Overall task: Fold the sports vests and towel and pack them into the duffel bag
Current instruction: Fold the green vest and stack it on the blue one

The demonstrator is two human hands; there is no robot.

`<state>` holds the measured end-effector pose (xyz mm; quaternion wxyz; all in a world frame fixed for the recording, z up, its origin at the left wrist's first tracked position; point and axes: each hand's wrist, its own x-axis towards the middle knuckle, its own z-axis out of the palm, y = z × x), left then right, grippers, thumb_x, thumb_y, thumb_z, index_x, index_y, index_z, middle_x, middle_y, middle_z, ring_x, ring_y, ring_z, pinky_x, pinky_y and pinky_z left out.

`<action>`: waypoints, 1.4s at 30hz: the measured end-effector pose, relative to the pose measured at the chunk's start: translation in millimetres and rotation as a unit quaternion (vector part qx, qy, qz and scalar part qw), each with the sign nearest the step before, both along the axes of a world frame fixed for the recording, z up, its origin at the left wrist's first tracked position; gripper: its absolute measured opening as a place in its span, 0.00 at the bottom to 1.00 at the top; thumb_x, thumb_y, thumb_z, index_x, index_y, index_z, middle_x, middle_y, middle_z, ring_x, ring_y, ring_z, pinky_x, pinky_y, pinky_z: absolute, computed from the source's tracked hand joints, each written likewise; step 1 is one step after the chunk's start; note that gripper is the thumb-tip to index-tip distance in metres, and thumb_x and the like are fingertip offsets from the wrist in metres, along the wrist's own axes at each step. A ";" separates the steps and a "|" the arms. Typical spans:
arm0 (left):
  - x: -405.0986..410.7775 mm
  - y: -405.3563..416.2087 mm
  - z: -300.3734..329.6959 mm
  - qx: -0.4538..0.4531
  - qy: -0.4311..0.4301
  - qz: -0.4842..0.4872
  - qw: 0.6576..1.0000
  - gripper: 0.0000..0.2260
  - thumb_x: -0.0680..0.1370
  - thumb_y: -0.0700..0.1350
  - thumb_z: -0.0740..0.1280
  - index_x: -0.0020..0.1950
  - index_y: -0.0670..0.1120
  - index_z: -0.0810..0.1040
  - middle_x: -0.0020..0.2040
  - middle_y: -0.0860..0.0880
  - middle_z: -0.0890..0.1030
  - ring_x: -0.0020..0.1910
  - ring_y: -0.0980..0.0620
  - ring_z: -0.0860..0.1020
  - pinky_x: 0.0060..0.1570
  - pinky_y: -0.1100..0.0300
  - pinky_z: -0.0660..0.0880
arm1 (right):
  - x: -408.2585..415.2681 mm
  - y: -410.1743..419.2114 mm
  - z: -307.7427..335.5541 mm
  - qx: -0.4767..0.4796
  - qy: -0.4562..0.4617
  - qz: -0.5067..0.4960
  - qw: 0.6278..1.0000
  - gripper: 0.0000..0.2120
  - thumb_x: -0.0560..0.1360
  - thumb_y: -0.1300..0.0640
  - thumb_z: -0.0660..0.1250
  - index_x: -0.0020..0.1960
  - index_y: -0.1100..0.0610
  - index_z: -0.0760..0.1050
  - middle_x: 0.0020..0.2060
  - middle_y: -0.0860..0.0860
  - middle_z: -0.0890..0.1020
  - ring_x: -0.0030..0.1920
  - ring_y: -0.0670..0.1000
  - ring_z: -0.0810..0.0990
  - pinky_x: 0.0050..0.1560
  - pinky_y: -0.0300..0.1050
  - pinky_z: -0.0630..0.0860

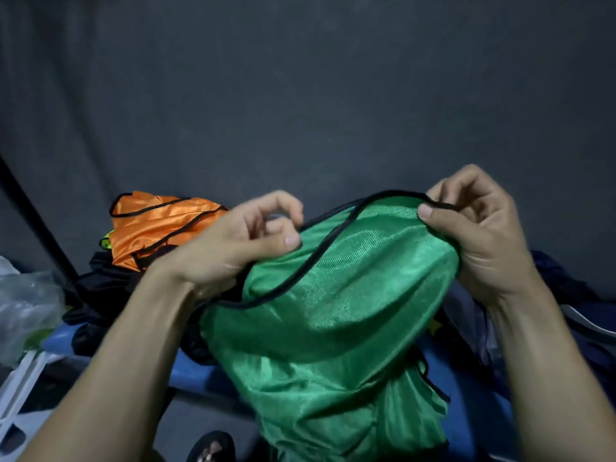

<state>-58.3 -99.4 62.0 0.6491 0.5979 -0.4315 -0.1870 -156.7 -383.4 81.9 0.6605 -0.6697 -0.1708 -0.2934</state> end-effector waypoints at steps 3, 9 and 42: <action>11.5 0.2 -22.3 0.188 -0.139 0.033 0.972 0.08 0.79 0.42 0.70 0.57 0.49 0.77 0.47 0.40 0.74 0.45 0.48 0.73 0.50 0.55 0.71 | 3.8 -4.1 -10.0 -0.016 0.028 -0.039 0.999 0.12 0.73 0.71 0.73 0.44 0.55 0.76 0.40 0.45 0.80 0.37 0.45 0.75 0.38 0.37 0.71; 26.7 -1.5 -43.8 0.233 -0.161 0.164 0.945 0.03 0.81 0.42 0.70 0.51 0.49 0.83 0.48 0.48 0.85 0.49 0.51 0.82 0.55 0.46 0.77 | 12.5 -23.6 -35.0 -0.097 0.075 -0.072 0.990 0.12 0.76 0.73 0.69 0.51 0.57 0.80 0.47 0.45 0.84 0.50 0.44 0.81 0.53 0.37 0.76; 32.1 -12.2 -66.8 0.094 0.229 0.200 0.948 0.27 0.57 0.33 0.57 0.53 0.34 0.81 0.42 0.39 0.76 0.35 0.45 0.73 0.38 0.54 0.70 | 32.7 62.5 -145.6 -0.666 0.196 0.036 0.719 0.19 0.73 0.38 0.72 0.59 0.48 0.79 0.47 0.46 0.80 0.55 0.50 0.70 0.62 0.52 0.65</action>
